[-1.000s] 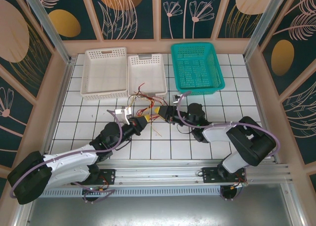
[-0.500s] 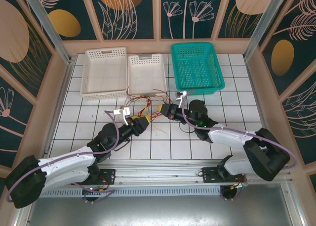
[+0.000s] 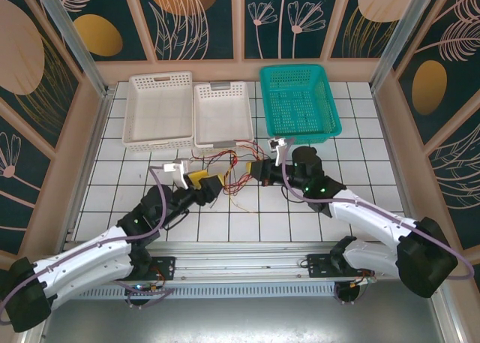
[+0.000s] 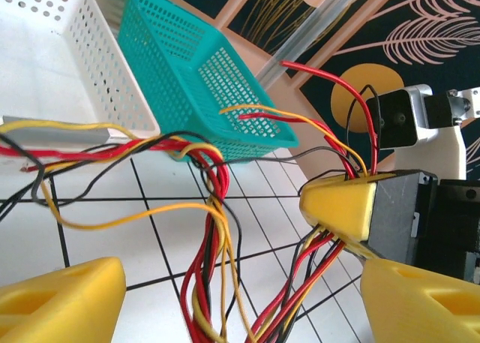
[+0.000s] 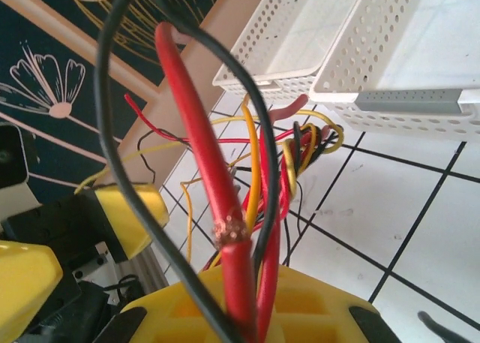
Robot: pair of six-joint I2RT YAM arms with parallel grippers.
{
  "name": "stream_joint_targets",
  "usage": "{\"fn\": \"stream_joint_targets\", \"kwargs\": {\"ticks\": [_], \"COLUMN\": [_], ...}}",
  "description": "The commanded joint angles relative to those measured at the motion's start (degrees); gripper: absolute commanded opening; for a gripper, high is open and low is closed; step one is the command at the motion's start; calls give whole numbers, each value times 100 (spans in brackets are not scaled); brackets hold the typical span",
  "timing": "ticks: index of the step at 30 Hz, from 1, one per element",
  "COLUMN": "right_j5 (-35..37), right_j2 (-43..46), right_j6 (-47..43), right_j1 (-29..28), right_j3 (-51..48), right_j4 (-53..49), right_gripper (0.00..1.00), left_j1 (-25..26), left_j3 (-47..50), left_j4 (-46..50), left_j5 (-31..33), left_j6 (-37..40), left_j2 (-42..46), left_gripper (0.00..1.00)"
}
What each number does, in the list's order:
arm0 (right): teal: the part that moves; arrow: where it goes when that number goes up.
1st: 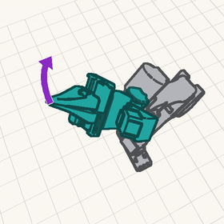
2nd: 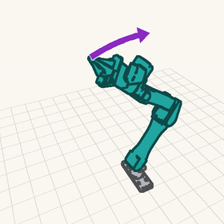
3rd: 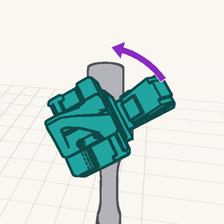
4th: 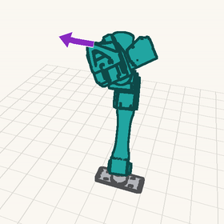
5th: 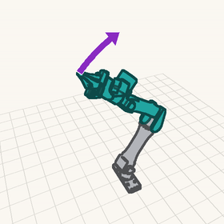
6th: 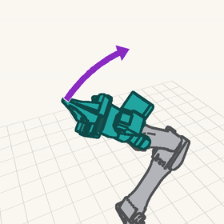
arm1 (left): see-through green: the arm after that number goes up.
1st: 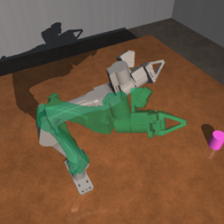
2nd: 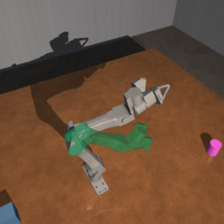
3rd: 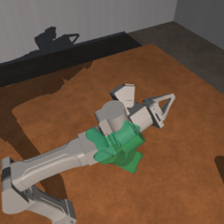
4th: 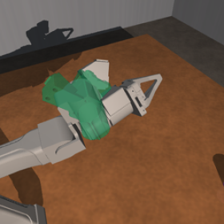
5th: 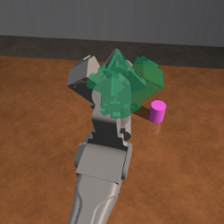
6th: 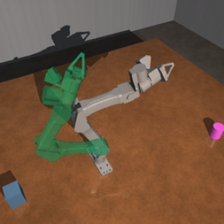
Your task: Untangle the cables
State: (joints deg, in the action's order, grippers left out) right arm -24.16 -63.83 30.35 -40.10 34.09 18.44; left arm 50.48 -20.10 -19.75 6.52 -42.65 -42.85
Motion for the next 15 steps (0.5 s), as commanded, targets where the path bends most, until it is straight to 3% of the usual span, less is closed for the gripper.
{"fn": "stream_joint_targets", "kwargs": {"ticks": [1, 11, 15], "right_j5": [-243, -317, -475], "right_j2": [211, 830, 1132], "right_j6": [-757, -1248, -1433], "right_j1": [2, -16, -16], "right_j3": [366, 360, 237], "right_j4": [-443, -594, -521], "right_gripper": [0, 0, 0], "left_j1": [14, 10, 15], "left_j3": [-622, -1431, -1451], "left_j4": [605, 1664, 1614], "left_j5": [-99, 51, 27], "left_j6": [455, 1031, 947], "left_j2": [-391, -1321, -1351], "left_gripper": [81, 83, 84]}}
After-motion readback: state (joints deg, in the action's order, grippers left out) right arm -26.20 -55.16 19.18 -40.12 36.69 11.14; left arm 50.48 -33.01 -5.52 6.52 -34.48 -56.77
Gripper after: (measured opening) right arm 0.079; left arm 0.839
